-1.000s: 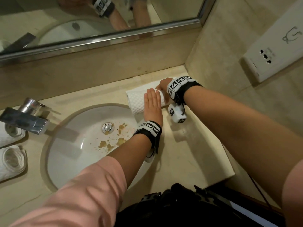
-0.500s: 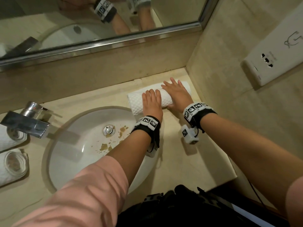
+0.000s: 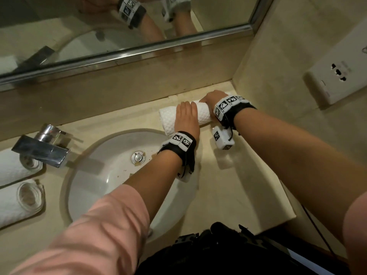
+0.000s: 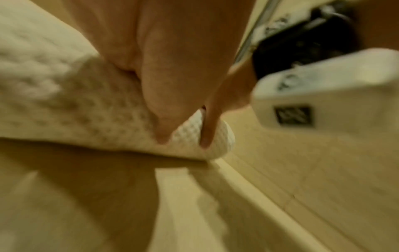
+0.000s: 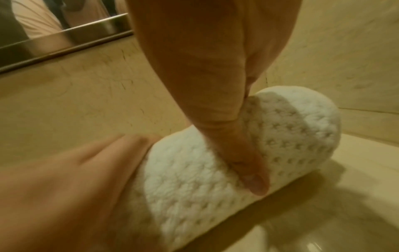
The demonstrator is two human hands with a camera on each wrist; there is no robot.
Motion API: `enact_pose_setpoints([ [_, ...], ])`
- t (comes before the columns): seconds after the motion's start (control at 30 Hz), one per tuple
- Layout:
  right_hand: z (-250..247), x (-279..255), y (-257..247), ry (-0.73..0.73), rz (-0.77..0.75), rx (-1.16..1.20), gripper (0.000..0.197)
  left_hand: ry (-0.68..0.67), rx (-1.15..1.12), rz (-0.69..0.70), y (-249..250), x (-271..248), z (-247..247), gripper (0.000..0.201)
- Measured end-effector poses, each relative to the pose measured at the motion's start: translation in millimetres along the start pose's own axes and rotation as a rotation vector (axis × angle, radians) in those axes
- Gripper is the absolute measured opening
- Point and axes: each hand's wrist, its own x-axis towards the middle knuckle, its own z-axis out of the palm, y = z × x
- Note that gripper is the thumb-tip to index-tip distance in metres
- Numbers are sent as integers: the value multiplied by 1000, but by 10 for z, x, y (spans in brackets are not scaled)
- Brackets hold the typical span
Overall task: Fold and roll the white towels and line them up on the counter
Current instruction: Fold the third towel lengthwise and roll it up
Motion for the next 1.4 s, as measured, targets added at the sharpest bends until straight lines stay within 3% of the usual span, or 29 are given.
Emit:
enact_pose_setpoints([
  [0.13,-164,161,-37,-92,66,57,49,72,47,6,-31,-159,109,71],
  [0.23,-221,252,1,-142,33,91,33,59,25,9,-98,-54,59,69],
  [0.37,-73,466,173,-152,27,146,35,-46,-57,43,-208,194,-74,72],
  [0.47,-142,199,72,-183,7,136,37,-85,-90,78,-298,310,-114,80],
  [0.57,-187,132,36,-120,59,86,52,-105,-130,90,-399,422,-151,77],
  [0.63,-96,247,130,-133,169,154,86,-123,-159,98,-461,475,-182,73],
  [0.67,-1,309,209,-113,249,294,106,-134,-174,106,-489,492,-197,72],
  [0.7,79,343,290,-62,311,490,109,-138,-185,114,-514,509,-213,70],
  [0.83,44,84,255,108,562,1466,92,-145,-243,129,-584,549,-233,73],
  [0.9,94,44,237,197,662,1714,78,-152,-270,124,-590,541,-223,79],
  [0.97,134,9,243,117,698,1827,71,-139,-304,113,-593,522,-215,84],
  [1.03,203,58,297,-7,597,1902,57,-126,-361,105,-612,502,-222,80],
  [1.13,129,-109,284,-50,550,1963,44,-120,-470,116,-674,481,-249,70],
  [1.27,75,-331,192,-64,493,2151,35,-17,-570,168,-761,386,-271,49],
  [1.33,34,-427,157,-43,536,2146,31,61,-568,105,-795,313,-194,43],
  [1.4,-30,-507,130,-11,555,2144,25,176,-595,-81,-797,212,-90,35],
])
